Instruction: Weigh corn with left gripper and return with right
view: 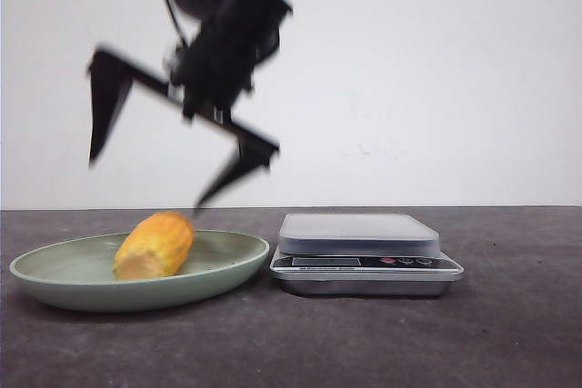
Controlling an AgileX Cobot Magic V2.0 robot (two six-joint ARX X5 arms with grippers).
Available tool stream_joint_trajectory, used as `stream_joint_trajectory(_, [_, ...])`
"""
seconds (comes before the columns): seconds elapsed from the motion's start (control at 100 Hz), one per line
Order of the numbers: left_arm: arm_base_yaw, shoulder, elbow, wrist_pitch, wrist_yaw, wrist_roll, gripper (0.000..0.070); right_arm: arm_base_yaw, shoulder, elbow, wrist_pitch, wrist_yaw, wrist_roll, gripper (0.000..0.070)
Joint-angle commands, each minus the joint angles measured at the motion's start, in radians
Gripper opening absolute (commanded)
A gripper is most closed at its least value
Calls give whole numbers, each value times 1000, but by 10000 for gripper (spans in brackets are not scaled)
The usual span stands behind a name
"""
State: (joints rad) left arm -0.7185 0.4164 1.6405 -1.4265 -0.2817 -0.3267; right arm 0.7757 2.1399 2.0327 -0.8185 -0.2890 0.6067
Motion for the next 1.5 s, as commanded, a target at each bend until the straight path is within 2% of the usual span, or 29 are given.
stream_joint_trajectory(0.0, [-8, 0, 17, -55, 2, -7, 0, 7, -37, 127, -68, 64, -142, 692])
stream_joint_trajectory(0.04, [-8, 0, 17, -55, 2, -11, 0, 12, -52, 180, -128, 138, -195, 659])
stream_joint_trajectory(0.11, [-8, 0, 17, -55, 2, -31, 0, 32, -88, 242, -206, 315, -246, 538])
stream_joint_trajectory(0.15, [-8, 0, 17, -55, 3, -40, 0, 45, -116, 246, -219, 423, -253, 451])
stream_joint_trajectory(0.22, [-8, 0, 17, -55, 3, -51, 0, 64, -167, 246, -228, 575, -259, 255])
stream_joint_trajectory(0.27, [-8, 0, 17, -55, 3, -53, 0, 76, -193, 246, -225, 624, -280, 138])
stream_joint_trajectory(0.36, [-8, 0, 17, -55, 3, -53, 0, 94, -235, 246, -230, 641, -314, 6])
stream_joint_trajectory(0.47, [-8, 0, 17, -55, 2, -53, 0, 128, -280, 246, -254, 674, -358, 7])
stream_joint_trajectory(0.57, [-8, 0, 17, -55, 2, -53, 0, 169, -330, 246, -283, 768, -404, 7])
stream_joint_trajectory(0.66, [-8, 0, 17, -55, 2, -53, 0, 212, -386, 246, -311, 843, -408, 7])
stream_joint_trajectory(0.79, [-8, 0, 17, -55, 2, -53, 0, 273, -496, 246, -353, 839, -419, 7])
stream_joint_trajectory(1.03, [-8, 0, 17, -55, 2, -53, 0, 401, -713, 246, -403, 854, -496, 7])
stream_joint_trajectory(1.17, [-8, 0, 17, -55, 2, -53, 0, 410, -797, 246, -418, 879, -571, 7])
stream_joint_trajectory(1.3, [-8, 0, 17, -55, 2, -53, 0, 410, -849, 245, -413, 950, -652, 7])
stream_joint_trajectory(1.36, [-8, 0, 17, -55, 2, -53, 0, 410, -868, 245, -409, 952, -684, 7])
stream_joint_trajectory(1.49, [-8, 0, 17, -55, 2, -53, 0, 409, -900, 245, -464, 991, -672, 7])
